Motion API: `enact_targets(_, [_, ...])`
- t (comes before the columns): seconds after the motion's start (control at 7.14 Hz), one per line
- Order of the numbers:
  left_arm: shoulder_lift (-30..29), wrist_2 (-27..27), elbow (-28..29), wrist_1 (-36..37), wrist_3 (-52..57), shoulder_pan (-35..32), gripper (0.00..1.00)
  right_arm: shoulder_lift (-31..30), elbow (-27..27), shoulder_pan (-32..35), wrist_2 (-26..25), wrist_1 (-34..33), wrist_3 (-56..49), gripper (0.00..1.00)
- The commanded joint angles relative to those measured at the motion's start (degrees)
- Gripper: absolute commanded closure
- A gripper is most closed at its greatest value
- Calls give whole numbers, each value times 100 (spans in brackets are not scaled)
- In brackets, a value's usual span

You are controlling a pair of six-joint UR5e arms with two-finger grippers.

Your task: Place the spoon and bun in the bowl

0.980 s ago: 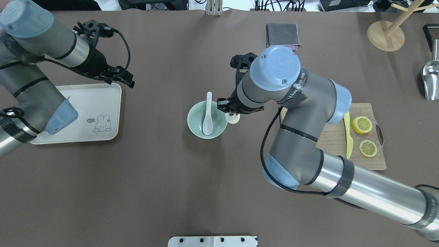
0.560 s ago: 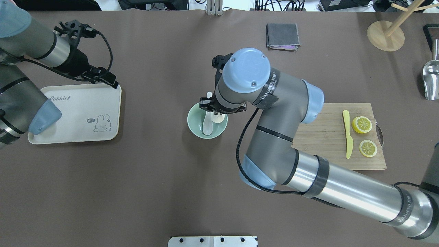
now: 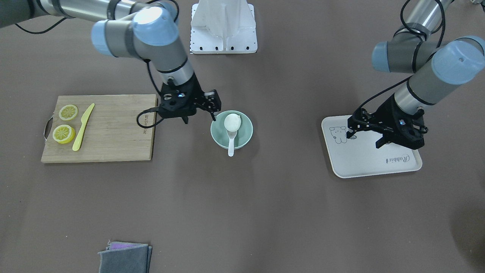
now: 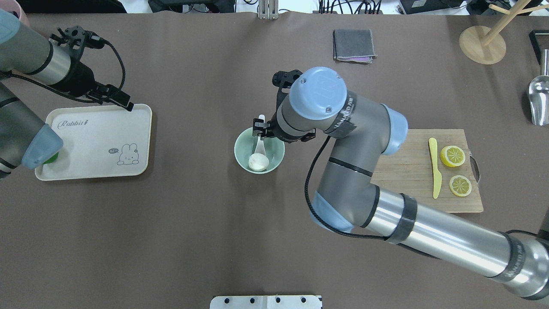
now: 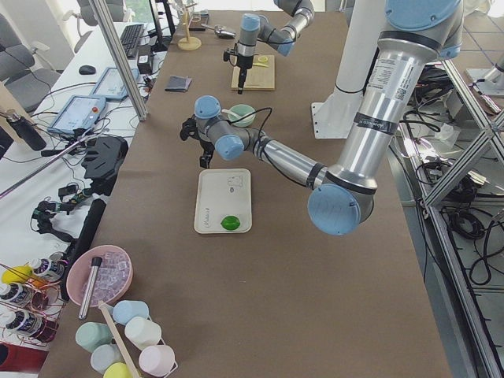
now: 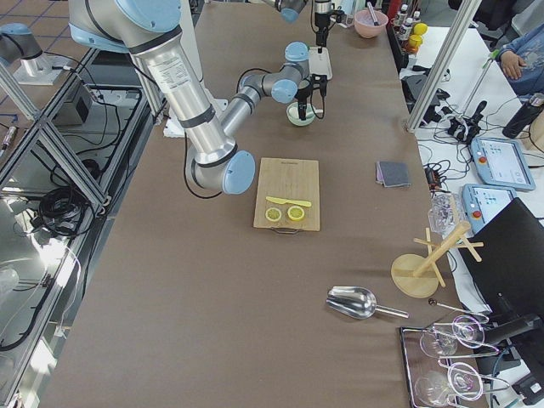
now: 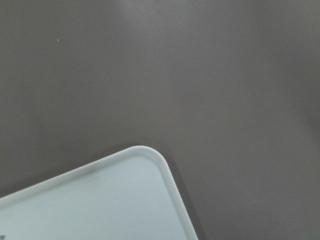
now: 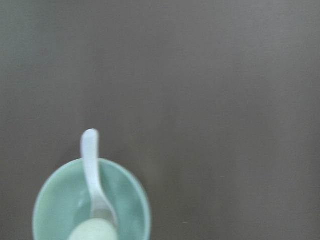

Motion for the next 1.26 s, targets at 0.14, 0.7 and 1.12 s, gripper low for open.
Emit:
enact_targets(0.14, [563, -8, -450, 1336, 1927, -1082, 3, -1562, 910, 1617, 1116, -757, -2542, 0])
enact_targets(0.7, [782, -596, -549, 3162, 3937, -2543, 3, -2724, 184, 3789, 2024, -820, -6076, 0])
enact_targets(1.12, [1548, -571, -706, 3005, 5152, -2896, 2, -2814, -1038, 4916, 2507, -829, -7889, 0])
